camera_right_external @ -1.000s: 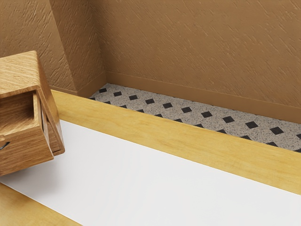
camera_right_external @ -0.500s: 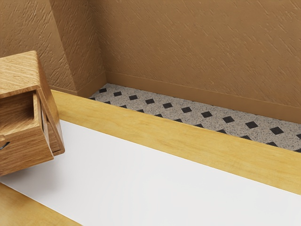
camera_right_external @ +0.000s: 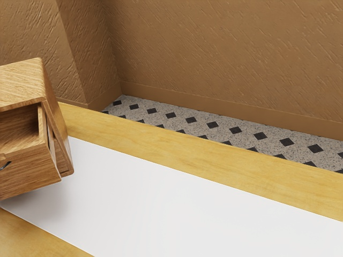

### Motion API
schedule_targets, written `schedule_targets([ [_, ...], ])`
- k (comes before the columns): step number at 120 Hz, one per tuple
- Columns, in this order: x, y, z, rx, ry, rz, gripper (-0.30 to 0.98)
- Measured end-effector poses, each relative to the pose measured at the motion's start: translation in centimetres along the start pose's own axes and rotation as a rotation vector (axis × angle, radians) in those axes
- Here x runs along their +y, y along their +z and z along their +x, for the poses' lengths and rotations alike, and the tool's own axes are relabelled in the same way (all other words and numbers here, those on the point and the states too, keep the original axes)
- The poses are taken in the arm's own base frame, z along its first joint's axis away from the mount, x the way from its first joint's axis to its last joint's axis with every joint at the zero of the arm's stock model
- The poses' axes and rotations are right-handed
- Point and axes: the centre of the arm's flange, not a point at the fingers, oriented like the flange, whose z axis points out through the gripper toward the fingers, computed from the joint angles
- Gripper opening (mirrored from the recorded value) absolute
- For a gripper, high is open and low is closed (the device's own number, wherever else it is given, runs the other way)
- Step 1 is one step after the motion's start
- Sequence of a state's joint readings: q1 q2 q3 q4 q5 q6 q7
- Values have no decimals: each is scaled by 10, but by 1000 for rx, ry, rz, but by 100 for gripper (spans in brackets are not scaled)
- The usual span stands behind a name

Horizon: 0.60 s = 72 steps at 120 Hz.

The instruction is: Push the drawer handle with one arm to close the drawer

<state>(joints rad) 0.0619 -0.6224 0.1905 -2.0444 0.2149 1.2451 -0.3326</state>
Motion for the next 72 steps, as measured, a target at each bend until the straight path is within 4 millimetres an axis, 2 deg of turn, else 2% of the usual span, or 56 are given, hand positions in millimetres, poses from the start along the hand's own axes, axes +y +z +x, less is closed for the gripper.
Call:
schedule_targets([
  [8, -4, 17, 2, -17, -40, -10, -8],
  [31, -2, 47, -14, -46, -110, -62, -9],
  [58, 4, 64, -39, -102, -159, -116, -10],
  [72, 9, 82, -48, -155, -178, -108, -10],
])
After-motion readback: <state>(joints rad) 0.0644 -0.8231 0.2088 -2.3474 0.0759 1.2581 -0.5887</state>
